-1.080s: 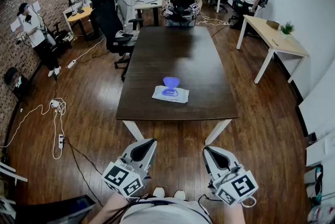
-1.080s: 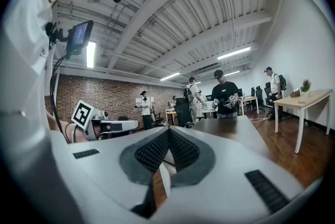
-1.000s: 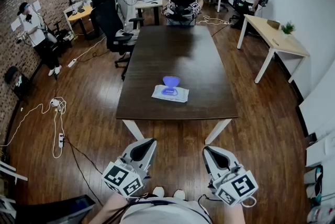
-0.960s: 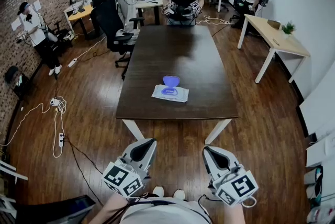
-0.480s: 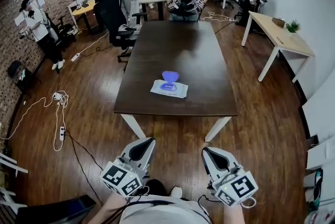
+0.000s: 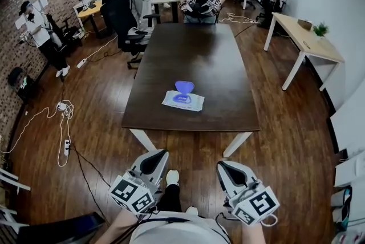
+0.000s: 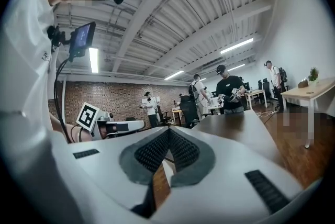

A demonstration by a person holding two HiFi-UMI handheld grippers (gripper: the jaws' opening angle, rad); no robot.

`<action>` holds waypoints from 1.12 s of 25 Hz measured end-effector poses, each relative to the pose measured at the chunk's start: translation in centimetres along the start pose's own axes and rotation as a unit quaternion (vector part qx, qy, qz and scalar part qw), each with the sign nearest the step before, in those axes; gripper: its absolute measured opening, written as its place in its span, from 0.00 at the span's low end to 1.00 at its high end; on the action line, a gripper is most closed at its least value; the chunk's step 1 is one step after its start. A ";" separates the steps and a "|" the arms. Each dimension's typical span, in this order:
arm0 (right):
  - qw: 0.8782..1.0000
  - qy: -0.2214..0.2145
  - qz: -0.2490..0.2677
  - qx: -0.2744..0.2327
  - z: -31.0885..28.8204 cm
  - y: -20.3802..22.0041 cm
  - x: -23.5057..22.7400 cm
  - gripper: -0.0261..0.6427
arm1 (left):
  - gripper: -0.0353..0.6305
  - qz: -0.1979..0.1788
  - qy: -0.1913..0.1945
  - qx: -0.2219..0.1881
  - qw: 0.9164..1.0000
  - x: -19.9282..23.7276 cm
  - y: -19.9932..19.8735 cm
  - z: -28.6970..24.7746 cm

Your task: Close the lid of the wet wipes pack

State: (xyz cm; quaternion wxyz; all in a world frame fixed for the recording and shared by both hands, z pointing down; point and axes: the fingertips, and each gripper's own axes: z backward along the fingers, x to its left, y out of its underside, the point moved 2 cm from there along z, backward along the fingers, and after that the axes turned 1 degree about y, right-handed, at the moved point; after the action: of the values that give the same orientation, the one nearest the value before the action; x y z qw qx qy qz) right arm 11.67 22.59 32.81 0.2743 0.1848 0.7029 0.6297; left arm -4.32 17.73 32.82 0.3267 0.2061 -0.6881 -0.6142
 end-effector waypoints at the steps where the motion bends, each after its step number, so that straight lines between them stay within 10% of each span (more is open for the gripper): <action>1: 1.000 0.000 0.000 0.001 -0.5 0.0 -0.3 0.05 | 0.06 0.000 0.001 -0.001 1.000 0.4 -0.1 -0.5; 28: 0.999 0.044 -0.002 0.032 -25.5 -2.4 -11.1 0.05 | 0.06 0.022 0.090 0.030 0.995 21.5 -3.0 -16.8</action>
State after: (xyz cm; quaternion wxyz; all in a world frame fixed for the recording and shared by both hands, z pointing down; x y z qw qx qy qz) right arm 4.74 -4.47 33.56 0.2386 0.1640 0.7344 0.6139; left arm -7.95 -9.39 34.60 0.3948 0.2550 -0.6781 -0.5650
